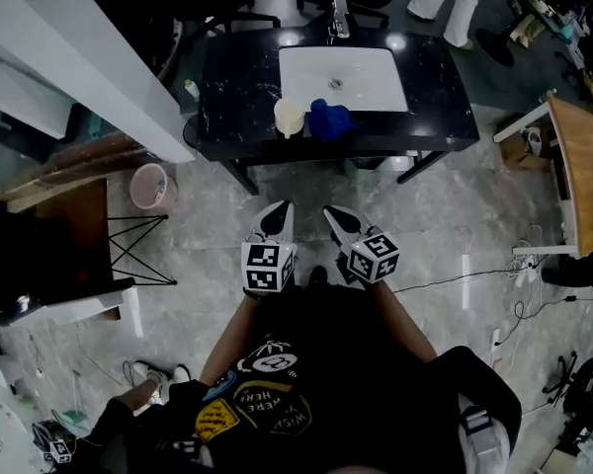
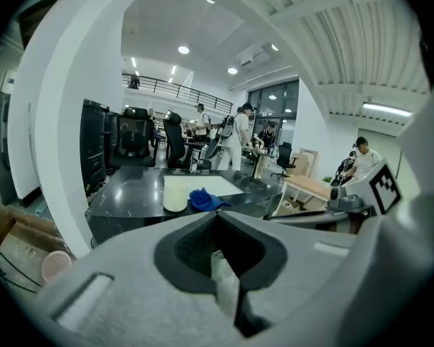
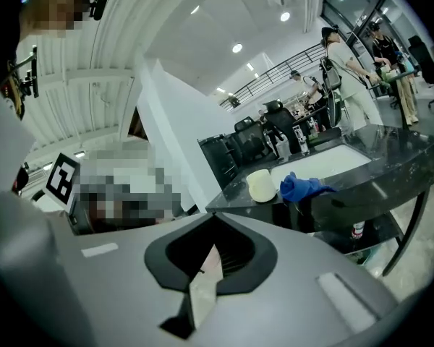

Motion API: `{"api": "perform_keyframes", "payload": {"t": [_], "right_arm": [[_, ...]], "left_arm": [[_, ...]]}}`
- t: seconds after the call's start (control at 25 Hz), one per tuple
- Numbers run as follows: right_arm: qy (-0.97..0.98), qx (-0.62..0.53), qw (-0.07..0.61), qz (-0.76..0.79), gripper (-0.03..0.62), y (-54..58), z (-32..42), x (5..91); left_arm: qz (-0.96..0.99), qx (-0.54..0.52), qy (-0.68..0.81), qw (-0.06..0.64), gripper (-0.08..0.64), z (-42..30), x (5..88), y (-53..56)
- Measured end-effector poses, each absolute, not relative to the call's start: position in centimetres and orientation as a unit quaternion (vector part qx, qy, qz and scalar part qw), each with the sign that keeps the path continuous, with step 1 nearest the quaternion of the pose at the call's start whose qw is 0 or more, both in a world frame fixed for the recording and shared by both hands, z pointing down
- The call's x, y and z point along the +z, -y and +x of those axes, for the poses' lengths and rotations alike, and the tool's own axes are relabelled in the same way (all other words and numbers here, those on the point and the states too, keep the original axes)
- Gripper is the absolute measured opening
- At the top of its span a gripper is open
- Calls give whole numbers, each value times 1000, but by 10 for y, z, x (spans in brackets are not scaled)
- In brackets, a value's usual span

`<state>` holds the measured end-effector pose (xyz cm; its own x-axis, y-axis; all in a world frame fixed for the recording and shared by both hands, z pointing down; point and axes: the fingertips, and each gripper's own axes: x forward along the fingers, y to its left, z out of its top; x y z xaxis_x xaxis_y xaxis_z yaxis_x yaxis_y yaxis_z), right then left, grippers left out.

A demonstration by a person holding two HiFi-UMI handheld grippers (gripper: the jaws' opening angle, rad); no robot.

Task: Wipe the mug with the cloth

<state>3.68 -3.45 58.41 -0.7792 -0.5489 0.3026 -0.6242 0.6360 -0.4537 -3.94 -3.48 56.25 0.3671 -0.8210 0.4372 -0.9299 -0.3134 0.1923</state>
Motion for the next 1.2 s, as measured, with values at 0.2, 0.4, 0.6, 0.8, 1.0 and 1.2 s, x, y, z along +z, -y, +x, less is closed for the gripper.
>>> {"api": "perform_keyframes", "payload": {"t": [0.2,0.4,0.6,0.8,1.0,1.2], "right_arm": [[899,246,121,341,3,112,21,616],[887,222,167,370,3,201,5,635],[869,177,201,416,3,270,6,647],[827,191,306,432,214,320,27,714],[833,166,337,406,179,317,23,741],[863,197,307,349,133,311,11,729]], "left_arm": [[812,126,531,209,5,-66,569,113],[814,151,514,223,5,-106,597,200],[822,178,493,221,5,-122,615,263],[811,195,498,240,5,-118,637,289],[785,225,507,275,5,-109,661,298],[773,233,517,283,5,-111,666,302]]}}
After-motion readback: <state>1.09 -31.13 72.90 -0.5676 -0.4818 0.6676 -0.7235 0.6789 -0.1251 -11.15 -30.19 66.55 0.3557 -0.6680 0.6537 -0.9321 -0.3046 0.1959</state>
